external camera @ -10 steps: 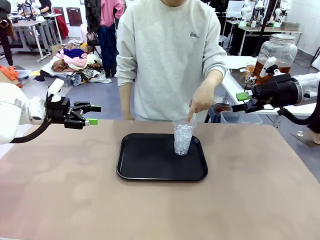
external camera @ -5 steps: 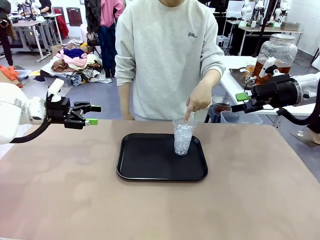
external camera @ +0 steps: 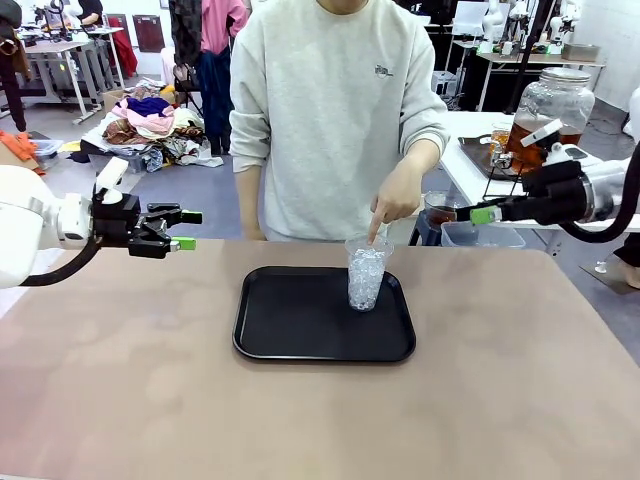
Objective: Pour the drink into the iced cup.
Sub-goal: Pick up the iced cup indicated by the human and present it to them.
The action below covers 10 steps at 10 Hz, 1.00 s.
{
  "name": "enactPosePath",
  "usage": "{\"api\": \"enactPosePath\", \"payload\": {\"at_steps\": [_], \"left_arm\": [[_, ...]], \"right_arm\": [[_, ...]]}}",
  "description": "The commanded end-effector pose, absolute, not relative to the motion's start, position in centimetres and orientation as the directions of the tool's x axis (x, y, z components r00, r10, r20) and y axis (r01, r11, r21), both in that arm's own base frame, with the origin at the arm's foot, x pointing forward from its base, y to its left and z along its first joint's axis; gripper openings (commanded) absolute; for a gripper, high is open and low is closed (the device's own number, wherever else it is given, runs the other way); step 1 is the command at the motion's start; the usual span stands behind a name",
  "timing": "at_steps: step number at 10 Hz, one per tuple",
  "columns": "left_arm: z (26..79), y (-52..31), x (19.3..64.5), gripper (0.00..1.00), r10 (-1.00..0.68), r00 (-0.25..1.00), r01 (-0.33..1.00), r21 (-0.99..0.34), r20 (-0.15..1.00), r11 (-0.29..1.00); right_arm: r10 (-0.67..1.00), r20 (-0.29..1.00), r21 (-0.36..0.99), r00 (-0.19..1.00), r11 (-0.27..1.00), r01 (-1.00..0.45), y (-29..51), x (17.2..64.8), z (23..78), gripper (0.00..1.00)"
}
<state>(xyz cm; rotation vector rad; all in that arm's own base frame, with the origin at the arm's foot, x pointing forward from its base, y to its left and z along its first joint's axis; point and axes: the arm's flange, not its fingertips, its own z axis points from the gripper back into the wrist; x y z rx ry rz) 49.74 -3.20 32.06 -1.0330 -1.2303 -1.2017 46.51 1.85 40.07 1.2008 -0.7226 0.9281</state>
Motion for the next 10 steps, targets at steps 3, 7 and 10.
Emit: {"api": "enactPosePath", "payload": {"at_steps": [3, 7, 10], "left_arm": [[32.2, -3.3, 49.8, 1.0, -0.087, -0.048, 0.991, 0.058, 0.995, 0.12], [32.2, -3.3, 49.8, 1.0, -0.087, -0.048, 0.991, 0.058, 0.995, 0.12], [32.2, -3.3, 49.8, 1.0, -0.087, -0.048, 0.991, 0.058, 0.995, 0.12]], "right_arm": [[0.185, 0.961, 0.186, 0.207, 0.125, -0.975, 2.4, 49.1, 36.7, 1.0], [0.213, 0.959, 0.164, 0.186, 0.117, -0.98, 2.7, 50.8, 35.3, 1.0], [0.207, 0.959, 0.174, 0.195, 0.116, -0.978, 2.2, 50.0, 35.4, 1.0]]}}
